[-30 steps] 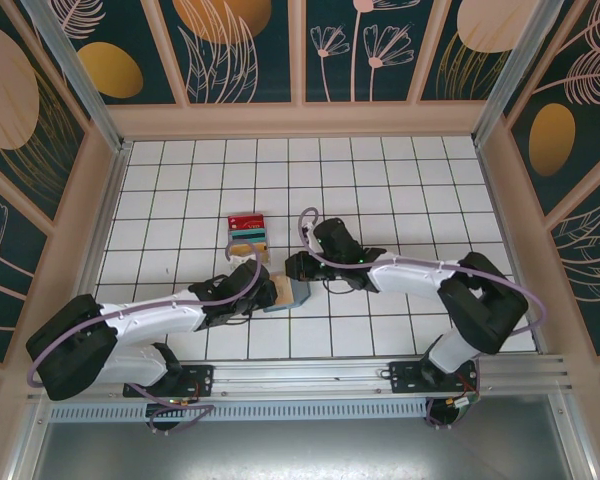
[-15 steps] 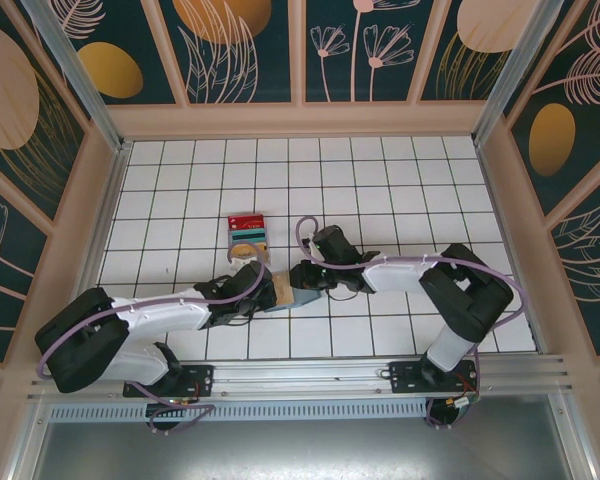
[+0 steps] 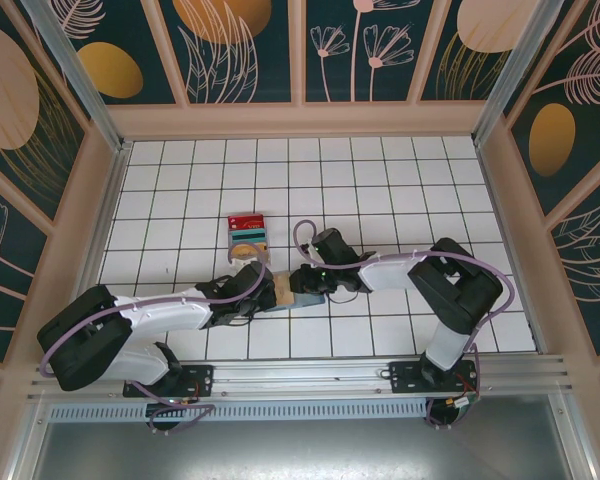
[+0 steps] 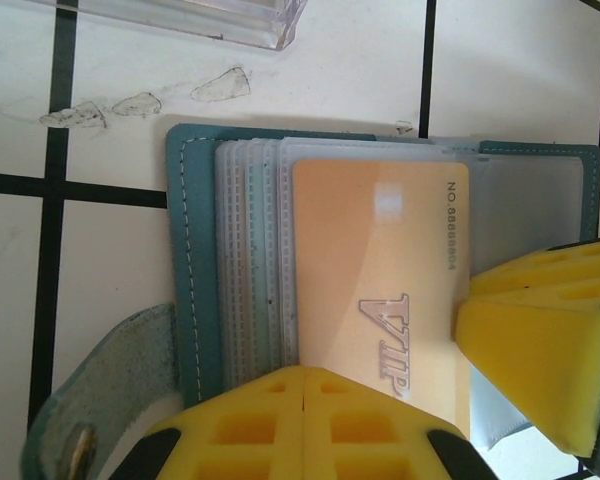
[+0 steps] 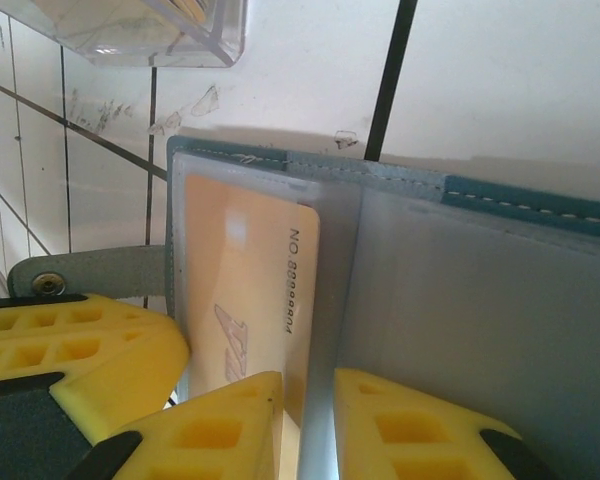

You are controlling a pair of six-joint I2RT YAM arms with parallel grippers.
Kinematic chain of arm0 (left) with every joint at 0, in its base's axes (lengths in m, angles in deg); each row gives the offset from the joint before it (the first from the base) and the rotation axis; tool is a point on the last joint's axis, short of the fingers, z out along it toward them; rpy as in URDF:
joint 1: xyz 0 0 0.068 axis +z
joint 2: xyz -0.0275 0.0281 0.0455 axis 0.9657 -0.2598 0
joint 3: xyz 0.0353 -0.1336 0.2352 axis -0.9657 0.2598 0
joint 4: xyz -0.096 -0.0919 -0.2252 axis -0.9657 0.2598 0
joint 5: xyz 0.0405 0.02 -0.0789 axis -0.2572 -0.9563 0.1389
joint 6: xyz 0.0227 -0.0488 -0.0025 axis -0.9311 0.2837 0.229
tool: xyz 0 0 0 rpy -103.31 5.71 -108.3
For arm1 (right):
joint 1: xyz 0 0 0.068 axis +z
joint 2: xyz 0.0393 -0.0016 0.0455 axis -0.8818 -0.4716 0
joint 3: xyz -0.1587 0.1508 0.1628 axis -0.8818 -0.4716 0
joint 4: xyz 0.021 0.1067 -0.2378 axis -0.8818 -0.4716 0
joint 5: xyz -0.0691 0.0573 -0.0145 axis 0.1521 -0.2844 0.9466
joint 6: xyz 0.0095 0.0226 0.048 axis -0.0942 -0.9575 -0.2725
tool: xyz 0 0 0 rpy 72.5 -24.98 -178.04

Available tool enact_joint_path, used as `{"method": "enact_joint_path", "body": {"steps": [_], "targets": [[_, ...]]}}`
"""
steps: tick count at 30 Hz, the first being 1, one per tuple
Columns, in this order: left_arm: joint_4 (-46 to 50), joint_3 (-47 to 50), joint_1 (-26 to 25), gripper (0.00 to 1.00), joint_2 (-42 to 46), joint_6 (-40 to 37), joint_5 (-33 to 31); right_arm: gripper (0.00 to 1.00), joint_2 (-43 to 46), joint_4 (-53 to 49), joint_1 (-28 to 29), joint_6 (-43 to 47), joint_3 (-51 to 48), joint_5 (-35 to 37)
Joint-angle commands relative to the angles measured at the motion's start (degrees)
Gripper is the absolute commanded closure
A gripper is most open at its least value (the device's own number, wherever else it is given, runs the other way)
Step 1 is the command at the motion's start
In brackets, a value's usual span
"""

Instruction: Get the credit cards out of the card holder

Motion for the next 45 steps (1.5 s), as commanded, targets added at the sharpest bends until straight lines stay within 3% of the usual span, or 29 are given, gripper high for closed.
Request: {"method": "enact_joint_path", "body": {"steps": [1,5,9,24,27,31,35,38,45], "targets": [[-0.57,0.58,0.17,0.93,-1.05,0.60,0.82,0.80,-1.61,0.39,-0.05,-0.61,-0.14,-2.04],[-0.46,0.50,0.18,0.95,-1.44,0.76,1.01,1.00,-1.53,0.52,-0.14,-0.52,-0.05,-2.48],[0.48,0.37,0.19,1.00,-1.45,1.34,0.38,1.00,-0.52,-0.84,-0.72,-0.26,-0.35,-1.39],[2.21,1.51,0.18,1.00,-1.25,2.93,-0.58,1.00,3.09,-0.40,-4.10,0.77,-3.98,-2.55],[1.70,1.21,0.14,1.00,-1.82,2.68,-0.07,0.79,1.99,3.32,-4.00,-1.04,-4.35,-4.54],[1.45,1.06,0.14,1.00,-2.24,2.71,0.31,0.74,0.04,4.89,-3.83,-1.65,-3.93,-5.14],[1.42,0.80,0.14,1.00,-2.21,2.66,0.31,0.82,-0.54,5.04,-3.83,-1.51,-3.92,-5.07],[1.59,0.76,0.21,1.00,-2.30,2.54,0.15,0.99,-0.27,3.38,-4.07,-1.01,-3.98,-3.81],[3.28,-0.03,0.19,1.00,-2.77,1.55,-0.37,1.00,5.13,0.71,-8.60,1.03,-8.48,-3.08]]}}
